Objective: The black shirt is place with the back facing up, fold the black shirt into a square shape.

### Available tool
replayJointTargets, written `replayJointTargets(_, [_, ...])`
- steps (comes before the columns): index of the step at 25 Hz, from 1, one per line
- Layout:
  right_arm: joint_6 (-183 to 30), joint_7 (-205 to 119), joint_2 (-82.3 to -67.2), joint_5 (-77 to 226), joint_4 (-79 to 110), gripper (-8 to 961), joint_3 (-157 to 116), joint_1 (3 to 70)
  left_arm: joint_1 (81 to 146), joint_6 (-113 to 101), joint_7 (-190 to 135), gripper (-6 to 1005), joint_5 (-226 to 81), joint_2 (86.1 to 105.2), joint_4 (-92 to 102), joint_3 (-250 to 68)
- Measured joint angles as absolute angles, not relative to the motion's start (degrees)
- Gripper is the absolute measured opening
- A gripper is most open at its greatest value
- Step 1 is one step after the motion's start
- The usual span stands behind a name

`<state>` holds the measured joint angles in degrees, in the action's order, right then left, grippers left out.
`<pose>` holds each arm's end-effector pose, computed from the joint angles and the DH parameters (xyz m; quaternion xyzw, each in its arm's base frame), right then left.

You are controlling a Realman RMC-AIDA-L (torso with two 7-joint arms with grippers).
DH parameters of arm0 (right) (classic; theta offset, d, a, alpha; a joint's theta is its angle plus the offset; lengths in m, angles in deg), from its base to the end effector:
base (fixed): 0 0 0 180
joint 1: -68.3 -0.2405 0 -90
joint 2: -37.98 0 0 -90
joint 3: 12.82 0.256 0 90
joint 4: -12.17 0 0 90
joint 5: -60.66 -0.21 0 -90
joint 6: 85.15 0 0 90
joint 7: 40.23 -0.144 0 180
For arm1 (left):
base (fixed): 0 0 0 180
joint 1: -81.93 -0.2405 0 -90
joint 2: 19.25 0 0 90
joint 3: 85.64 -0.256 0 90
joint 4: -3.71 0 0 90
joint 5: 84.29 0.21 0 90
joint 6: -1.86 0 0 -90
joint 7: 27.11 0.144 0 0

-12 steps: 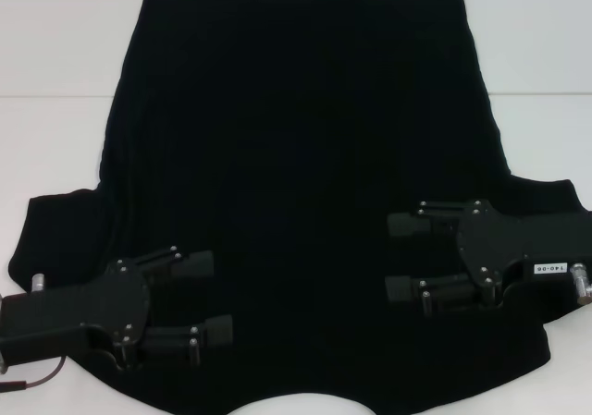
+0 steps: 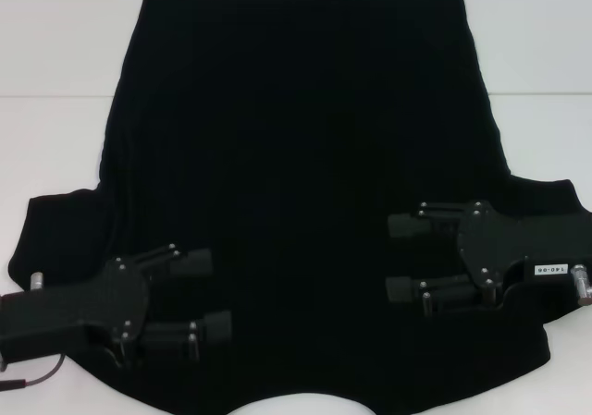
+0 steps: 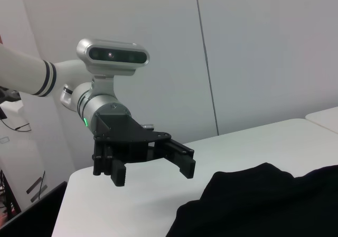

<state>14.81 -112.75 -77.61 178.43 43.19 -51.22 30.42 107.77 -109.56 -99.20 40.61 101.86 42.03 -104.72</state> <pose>0.2280 0.3325 0.0038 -0.9595 0.1140 0.2563 0.0256 -0.2782 0.2638 0.0194 -0.9152 -0.2032 -0.3390 0.0793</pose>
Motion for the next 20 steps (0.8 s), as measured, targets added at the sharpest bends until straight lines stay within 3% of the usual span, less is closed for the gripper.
replayJointTargets(7, [14.5, -112.83, -77.92, 178.29, 42.82, 882, -49.71, 30.32, 108.48, -106.81, -116.18, 935, 39.33, 100.57, 42.65, -99.69])
replayJointTargets(20, [11.95, -112.29, -79.17, 177.19, 41.9, 882, -46.83, 29.71, 108.12, -90.7, -151.06, 935, 50.84, 96.4, 53.0, -94.3])
